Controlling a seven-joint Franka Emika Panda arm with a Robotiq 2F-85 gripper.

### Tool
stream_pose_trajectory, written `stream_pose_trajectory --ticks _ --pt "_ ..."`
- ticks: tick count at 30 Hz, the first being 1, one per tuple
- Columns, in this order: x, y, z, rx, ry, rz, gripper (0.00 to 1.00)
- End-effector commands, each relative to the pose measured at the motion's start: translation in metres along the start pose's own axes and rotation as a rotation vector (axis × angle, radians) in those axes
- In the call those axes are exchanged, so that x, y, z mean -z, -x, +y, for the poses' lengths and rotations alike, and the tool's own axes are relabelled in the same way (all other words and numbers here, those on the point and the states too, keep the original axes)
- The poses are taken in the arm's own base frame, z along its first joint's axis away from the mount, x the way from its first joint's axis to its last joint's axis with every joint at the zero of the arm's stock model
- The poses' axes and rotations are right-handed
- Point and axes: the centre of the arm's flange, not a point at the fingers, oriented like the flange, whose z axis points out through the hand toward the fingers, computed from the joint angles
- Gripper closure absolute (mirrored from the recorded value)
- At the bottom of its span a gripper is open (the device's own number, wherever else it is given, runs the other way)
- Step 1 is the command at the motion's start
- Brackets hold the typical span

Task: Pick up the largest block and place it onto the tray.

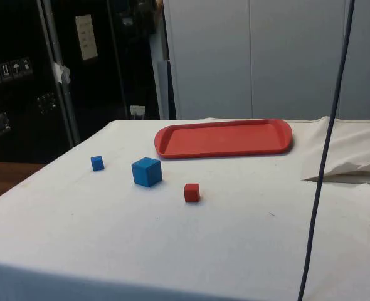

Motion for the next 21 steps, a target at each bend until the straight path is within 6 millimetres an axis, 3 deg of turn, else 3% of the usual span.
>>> stream_pose_trajectory --ticks 1,10,21 --pt "-0.003 -0.005 -0.003 0.001 0.001 0.001 0.0" --pt "-0.018 -0.02 -0.015 0.003 0.012 0.009 0.0" --pt "-0.036 -0.025 -0.033 0.019 0.011 0.024 0.0"
